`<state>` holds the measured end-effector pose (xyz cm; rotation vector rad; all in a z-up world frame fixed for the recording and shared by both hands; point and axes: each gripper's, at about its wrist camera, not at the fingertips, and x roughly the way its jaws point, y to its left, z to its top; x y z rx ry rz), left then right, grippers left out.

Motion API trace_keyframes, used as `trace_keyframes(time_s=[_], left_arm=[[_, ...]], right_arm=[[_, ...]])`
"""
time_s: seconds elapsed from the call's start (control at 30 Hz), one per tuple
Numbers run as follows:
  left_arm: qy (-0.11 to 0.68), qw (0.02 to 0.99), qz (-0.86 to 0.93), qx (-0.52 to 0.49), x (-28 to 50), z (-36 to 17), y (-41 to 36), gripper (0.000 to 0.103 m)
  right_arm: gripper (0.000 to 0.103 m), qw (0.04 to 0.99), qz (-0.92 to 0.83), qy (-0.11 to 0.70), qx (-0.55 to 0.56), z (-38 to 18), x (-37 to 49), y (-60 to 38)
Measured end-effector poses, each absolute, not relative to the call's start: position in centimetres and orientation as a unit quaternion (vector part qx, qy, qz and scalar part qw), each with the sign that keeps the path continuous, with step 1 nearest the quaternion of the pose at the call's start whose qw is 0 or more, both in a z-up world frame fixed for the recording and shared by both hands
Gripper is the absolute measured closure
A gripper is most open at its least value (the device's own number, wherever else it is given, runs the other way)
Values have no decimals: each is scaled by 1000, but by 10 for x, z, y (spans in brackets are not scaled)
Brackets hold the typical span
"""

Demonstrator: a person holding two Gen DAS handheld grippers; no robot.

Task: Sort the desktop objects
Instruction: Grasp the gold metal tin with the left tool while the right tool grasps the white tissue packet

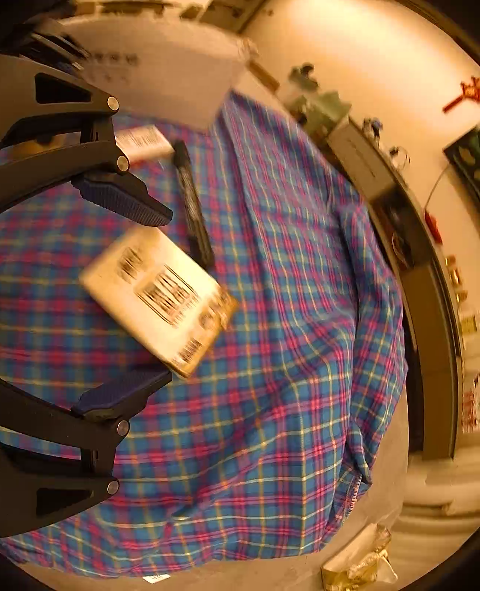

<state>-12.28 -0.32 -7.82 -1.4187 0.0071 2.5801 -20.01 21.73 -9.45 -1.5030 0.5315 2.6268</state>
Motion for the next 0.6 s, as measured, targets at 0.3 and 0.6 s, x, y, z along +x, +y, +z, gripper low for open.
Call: trace_keyframes(time_s=[0.3, 0.6], left_arm=[[-11, 77, 857, -509, -125, -102, -9, 52], [-24, 92, 868, -486, -115, -82, -8, 53]], right_arm=[[27, 31, 873, 17, -487, -104, -204, 185], [51, -2, 883, -1, -470, -89, -179, 199]])
